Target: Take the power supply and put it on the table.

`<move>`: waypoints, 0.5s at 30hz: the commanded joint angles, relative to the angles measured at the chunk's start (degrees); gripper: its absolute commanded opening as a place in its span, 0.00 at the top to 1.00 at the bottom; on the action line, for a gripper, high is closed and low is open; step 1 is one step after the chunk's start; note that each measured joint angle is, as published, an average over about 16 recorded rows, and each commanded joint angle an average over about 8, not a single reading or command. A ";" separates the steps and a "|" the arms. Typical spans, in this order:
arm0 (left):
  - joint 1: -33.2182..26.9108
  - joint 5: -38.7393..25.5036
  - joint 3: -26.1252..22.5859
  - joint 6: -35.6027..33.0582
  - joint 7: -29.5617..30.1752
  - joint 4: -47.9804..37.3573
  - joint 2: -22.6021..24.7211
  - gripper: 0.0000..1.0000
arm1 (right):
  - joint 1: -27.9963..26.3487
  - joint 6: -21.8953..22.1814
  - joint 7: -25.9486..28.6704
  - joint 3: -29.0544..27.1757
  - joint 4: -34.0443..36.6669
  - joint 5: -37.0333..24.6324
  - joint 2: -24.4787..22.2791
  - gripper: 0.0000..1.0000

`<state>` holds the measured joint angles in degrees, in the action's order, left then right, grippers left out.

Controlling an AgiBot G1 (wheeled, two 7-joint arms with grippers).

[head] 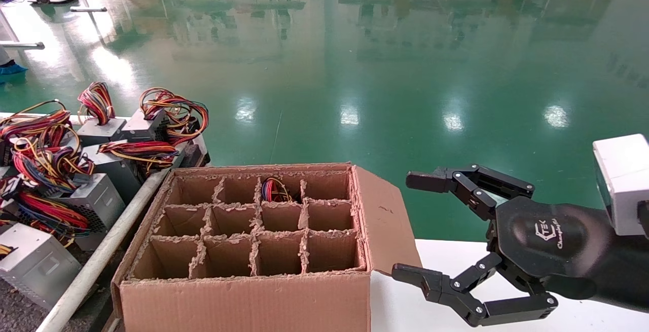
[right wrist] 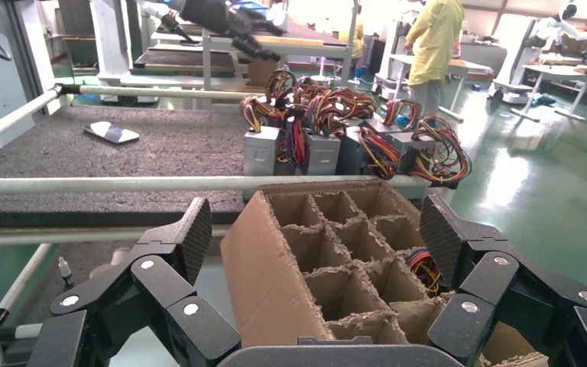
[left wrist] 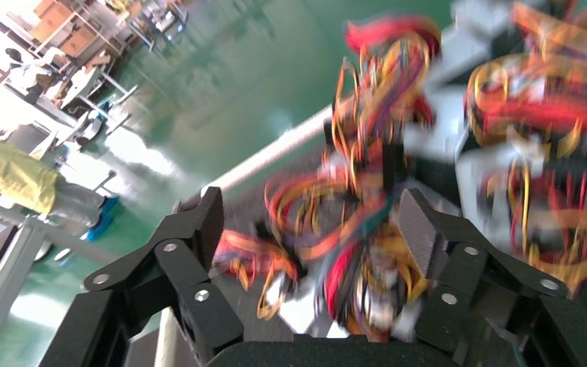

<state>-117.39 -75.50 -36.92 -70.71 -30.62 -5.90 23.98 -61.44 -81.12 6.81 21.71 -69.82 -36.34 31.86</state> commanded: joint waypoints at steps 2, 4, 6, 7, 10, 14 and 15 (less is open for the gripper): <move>-1.17 1.08 0.77 0.16 3.05 -0.87 1.01 0.00 | 0.00 0.00 0.00 0.00 0.00 0.00 0.00 0.00; -1.54 3.01 2.22 1.16 5.72 -2.54 2.41 0.00 | 0.00 0.00 0.00 0.00 0.00 0.00 0.00 0.00; -1.71 5.25 3.92 2.32 8.40 -4.24 3.89 0.00 | 0.00 0.00 0.00 0.00 0.00 0.00 0.00 0.00; -1.71 6.31 4.73 2.97 9.49 -4.87 4.62 0.00 | 0.00 0.00 0.00 0.00 0.00 0.00 0.00 0.00; -1.34 9.17 6.92 4.62 11.59 -5.56 6.74 0.00 | 0.00 0.00 0.00 0.00 0.00 0.00 0.00 0.00; -0.09 11.80 8.97 5.97 11.58 -3.96 9.15 0.00 | 0.00 0.00 0.00 0.00 0.00 0.00 0.00 0.00; 0.25 12.41 9.44 6.14 11.52 -3.40 9.77 0.00 | 0.00 0.00 0.00 0.00 0.00 0.00 0.00 0.00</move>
<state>-117.26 -63.33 -27.64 -65.25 -18.70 -9.34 33.59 -61.43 -81.12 6.81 21.71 -69.82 -36.33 31.86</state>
